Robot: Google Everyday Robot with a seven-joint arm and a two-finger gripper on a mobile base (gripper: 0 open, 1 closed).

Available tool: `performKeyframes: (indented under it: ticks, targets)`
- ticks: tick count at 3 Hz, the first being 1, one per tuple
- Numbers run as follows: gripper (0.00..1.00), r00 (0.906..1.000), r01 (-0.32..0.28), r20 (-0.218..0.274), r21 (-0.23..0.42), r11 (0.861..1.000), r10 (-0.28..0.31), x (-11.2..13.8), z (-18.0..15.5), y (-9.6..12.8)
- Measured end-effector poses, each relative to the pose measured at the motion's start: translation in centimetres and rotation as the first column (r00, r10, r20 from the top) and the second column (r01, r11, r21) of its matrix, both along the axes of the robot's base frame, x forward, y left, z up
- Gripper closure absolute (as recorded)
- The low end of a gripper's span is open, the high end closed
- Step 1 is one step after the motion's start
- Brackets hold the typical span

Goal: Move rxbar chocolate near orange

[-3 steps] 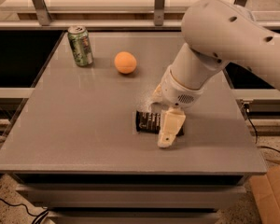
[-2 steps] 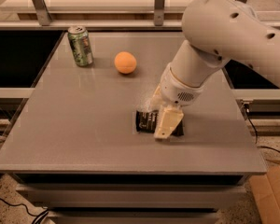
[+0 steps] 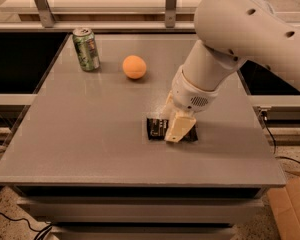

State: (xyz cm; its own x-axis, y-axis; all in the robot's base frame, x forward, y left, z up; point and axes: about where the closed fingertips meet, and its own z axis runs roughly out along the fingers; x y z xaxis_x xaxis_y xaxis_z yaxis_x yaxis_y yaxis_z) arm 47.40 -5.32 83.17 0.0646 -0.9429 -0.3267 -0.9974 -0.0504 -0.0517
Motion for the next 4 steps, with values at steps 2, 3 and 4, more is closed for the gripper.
performKeyframes:
  ticks: [2,3,4]
  targets:
    - [1.00,0.9922,-0.029,0.123,0.053,0.998,0.023,2.1,6.1,-0.3]
    - [1.00,0.9921,-0.029,0.123,0.053,0.998,0.023,2.1,6.1,-0.3]
    - [1.00,0.9908,-0.028,0.134,0.051,0.998,0.021,2.5,6.2,-0.2]
